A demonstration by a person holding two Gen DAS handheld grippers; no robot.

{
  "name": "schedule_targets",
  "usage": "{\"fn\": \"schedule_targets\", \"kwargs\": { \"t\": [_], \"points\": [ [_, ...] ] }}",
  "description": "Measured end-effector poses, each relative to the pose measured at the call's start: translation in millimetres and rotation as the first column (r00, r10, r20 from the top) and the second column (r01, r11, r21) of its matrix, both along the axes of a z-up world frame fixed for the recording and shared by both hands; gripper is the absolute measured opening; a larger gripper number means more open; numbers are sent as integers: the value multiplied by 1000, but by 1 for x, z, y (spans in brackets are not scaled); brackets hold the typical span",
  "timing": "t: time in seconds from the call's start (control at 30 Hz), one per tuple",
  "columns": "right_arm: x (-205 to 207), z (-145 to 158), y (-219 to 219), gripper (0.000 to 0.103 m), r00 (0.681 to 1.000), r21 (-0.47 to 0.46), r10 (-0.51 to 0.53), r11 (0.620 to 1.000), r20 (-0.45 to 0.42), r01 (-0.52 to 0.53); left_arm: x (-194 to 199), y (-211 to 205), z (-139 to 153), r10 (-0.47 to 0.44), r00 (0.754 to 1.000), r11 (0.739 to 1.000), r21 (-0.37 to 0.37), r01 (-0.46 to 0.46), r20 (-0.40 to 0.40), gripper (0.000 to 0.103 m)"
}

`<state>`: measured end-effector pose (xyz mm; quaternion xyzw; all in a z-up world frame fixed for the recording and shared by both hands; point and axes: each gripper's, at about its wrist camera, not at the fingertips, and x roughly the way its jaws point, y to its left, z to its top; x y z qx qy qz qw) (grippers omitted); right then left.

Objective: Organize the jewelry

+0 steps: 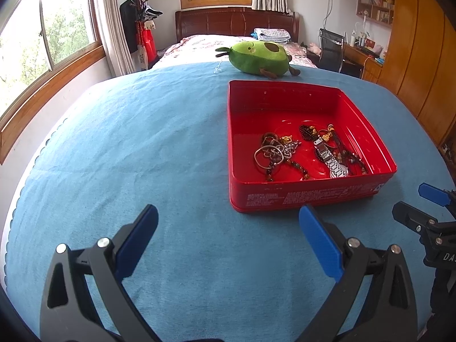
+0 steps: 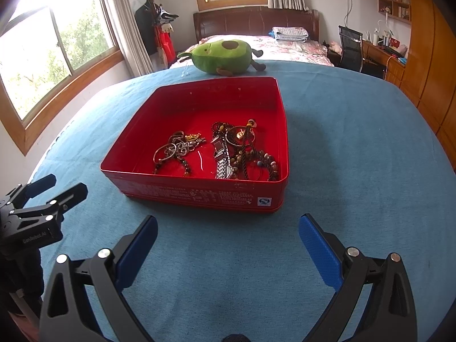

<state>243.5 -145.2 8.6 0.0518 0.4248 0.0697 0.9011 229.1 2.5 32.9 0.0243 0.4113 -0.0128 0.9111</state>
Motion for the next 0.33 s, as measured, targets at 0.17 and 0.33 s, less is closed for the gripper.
{"fn": "schedule_targets", "kwargs": {
  "t": [0.17, 0.33],
  "points": [
    [1, -2, 1, 99, 1000, 0, 0, 1000, -3, 0, 0, -1, 1, -6, 1000, 1000, -3, 6, 1, 98],
    [1, -2, 1, 99, 1000, 0, -1, 1000, -3, 1, 0, -1, 1, -4, 1000, 1000, -2, 4, 0, 98]
  ]
}}
